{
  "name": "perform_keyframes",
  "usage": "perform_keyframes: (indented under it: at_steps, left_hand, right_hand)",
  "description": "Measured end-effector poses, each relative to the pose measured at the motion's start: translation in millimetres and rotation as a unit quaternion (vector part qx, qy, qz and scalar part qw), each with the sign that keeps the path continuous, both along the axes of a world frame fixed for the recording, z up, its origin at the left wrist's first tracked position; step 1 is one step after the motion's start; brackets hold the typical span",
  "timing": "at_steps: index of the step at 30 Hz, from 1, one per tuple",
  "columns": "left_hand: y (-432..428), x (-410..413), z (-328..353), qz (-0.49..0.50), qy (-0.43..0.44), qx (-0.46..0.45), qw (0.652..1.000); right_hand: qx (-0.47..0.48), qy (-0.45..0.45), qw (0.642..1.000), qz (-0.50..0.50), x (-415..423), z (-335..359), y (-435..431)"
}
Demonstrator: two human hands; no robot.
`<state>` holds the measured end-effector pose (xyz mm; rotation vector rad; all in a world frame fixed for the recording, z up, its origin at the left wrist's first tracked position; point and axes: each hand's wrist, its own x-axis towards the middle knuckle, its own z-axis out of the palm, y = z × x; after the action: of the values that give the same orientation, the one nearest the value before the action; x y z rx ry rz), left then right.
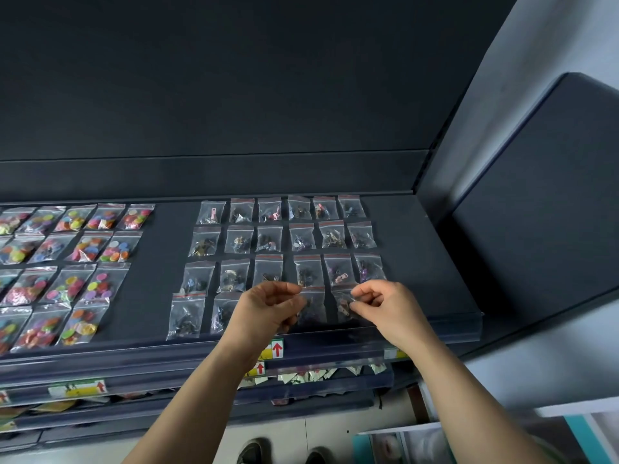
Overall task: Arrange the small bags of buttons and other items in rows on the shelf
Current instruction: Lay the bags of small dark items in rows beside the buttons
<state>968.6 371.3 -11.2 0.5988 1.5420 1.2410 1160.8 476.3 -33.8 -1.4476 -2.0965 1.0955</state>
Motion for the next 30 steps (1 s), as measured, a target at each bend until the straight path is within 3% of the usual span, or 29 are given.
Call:
perform_keyframes:
  at_steps: [4, 9, 17, 24, 28, 30]
  left_hand:
    - [1.6, 2.9, -0.7, -0.017, 0.086, -0.008, 0.996]
    - [2.8, 3.7, 0.0, -0.024, 0.116, -0.007, 0.993]
    - [4.9, 2.4, 3.8, -0.017, 0.09, 0.003, 0.996]
    - [5.0, 3.5, 3.7, -0.026, 0.085, 0.005, 0.996]
    - [6.0, 4.5, 5.9, -0.027, 0.081, 0.013, 0.996]
    - [7.0, 5.5, 9.3, -0.021, 0.032, 0.023, 0.999]
  right_hand:
    - [0.002, -0.029, 0.999, 0.038, 2.8, -0.4, 1.8]
    - [0.031, -0.065, 0.995, 0.073, 3.8, -4.1, 2.5]
    - [0.046, -0.059, 0.994, 0.075, 10.6, -8.6, 3.4]
    - [0.038, -0.111, 0.986, 0.121, 6.3, -3.7, 6.4]
    - [0.018, -0.092, 0.991, 0.1, 6.8, -0.9, 5.4]
    - [0.007, -0.053, 0.996, 0.071, 8.0, 2.3, 3.6]
